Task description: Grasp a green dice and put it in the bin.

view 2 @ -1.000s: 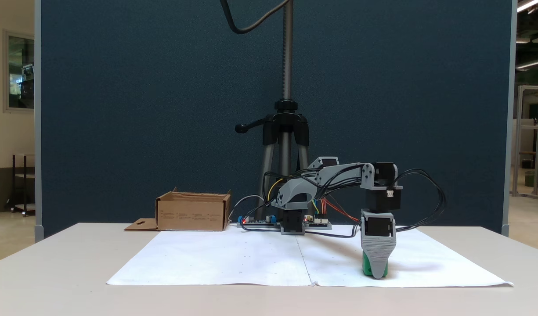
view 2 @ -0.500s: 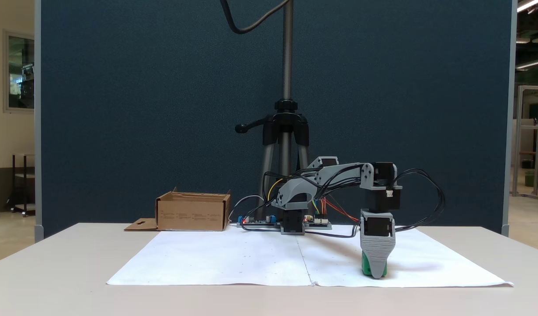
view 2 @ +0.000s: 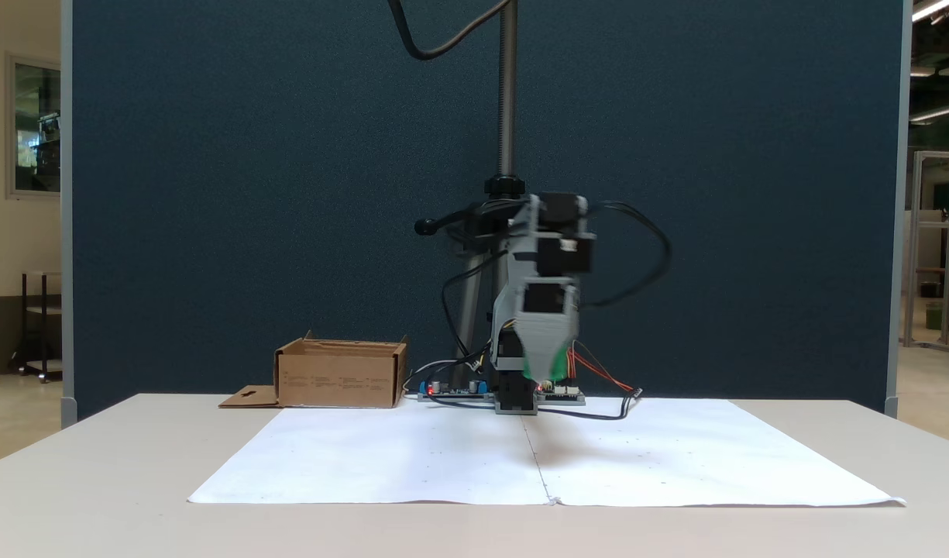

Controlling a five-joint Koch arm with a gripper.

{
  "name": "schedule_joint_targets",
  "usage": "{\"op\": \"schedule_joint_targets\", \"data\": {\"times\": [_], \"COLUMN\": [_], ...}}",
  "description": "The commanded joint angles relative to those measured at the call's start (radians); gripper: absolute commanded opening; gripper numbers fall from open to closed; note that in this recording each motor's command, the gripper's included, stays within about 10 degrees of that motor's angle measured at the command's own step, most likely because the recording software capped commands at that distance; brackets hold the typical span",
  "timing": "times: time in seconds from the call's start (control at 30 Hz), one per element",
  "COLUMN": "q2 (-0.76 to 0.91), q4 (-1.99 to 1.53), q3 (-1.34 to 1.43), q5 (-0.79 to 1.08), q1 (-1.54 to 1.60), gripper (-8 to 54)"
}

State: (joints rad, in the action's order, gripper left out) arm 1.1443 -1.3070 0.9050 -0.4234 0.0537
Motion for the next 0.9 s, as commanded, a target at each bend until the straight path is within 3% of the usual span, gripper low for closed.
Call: {"op": "schedule_joint_targets", "data": {"times": [0.0,0.37,0.87], "q2": [0.160,0.442,0.445], "q4": [-0.064,-0.143,-0.158], "q3": [0.031,0.186,0.184], "q5": [0.121,0.181,0.601], "q1": [-0.051,-0.183,-1.023], "gripper": [11.7,11.7,11.7]}}
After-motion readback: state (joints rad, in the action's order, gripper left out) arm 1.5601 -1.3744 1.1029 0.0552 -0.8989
